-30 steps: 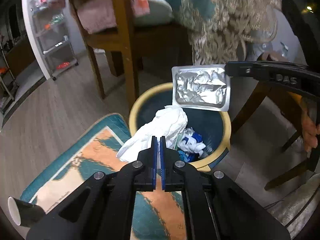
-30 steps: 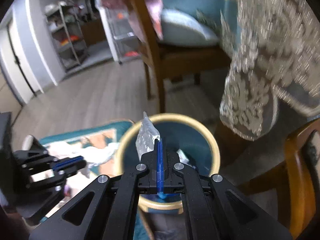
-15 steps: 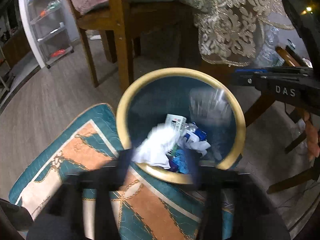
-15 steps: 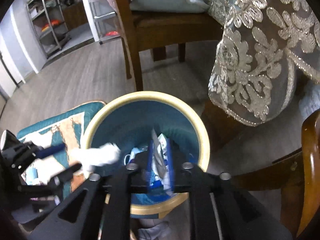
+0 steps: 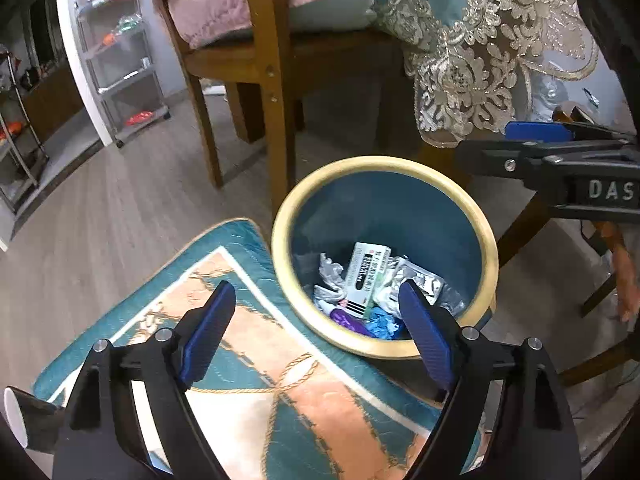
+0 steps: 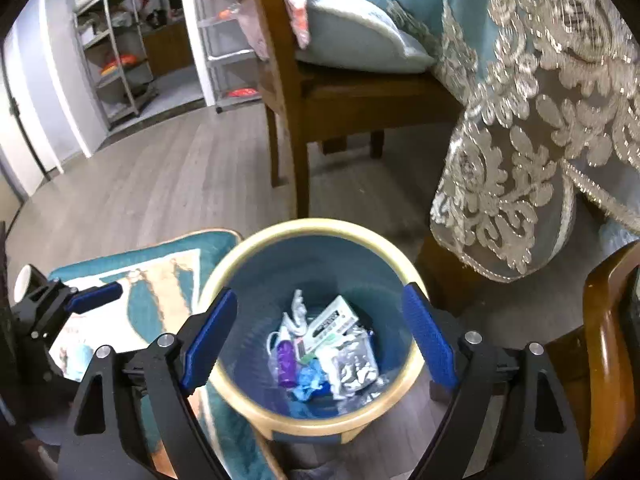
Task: Collect trash
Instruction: 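Carry both items over the bin and open both tools to drop them, then move both tools back over the cushion toward the mask and wrapper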
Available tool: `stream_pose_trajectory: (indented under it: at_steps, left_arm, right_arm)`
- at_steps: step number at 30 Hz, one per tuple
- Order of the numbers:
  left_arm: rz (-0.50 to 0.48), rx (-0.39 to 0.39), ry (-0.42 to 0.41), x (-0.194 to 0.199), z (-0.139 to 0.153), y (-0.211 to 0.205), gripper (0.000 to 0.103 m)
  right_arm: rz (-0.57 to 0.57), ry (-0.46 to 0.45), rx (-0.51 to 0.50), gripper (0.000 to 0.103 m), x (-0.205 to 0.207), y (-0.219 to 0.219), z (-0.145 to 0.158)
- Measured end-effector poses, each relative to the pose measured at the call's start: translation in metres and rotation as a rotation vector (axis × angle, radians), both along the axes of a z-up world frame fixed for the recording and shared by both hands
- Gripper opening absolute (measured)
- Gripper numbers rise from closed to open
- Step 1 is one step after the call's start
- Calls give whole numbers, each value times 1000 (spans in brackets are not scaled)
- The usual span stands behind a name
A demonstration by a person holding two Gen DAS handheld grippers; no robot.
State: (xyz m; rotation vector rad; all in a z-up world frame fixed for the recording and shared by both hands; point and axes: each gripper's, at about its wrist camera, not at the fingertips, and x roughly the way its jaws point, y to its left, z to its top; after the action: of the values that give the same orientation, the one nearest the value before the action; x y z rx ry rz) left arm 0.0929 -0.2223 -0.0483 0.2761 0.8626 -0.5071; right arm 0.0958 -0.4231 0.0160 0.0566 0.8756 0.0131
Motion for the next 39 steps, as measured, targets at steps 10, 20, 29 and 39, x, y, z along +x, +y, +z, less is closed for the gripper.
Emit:
stream_pose_trajectory:
  at_steps: [10, 20, 29, 39]
  left_arm:
    - [22, 26, -43, -29, 21, 23, 91]
    - [68, 43, -96, -59, 40, 70, 95]
    - [177, 79, -95, -69, 39, 147, 96]
    - [347, 134, -47, -67, 22, 232, 96]
  right_arm:
    - [9, -76, -36, 92, -27, 23, 36]
    - [45, -98, -27, 94, -44, 59, 43]
    - [97, -69, 32, 95, -41, 106, 26]
    - [176, 61, 94, 95, -40, 167, -26]
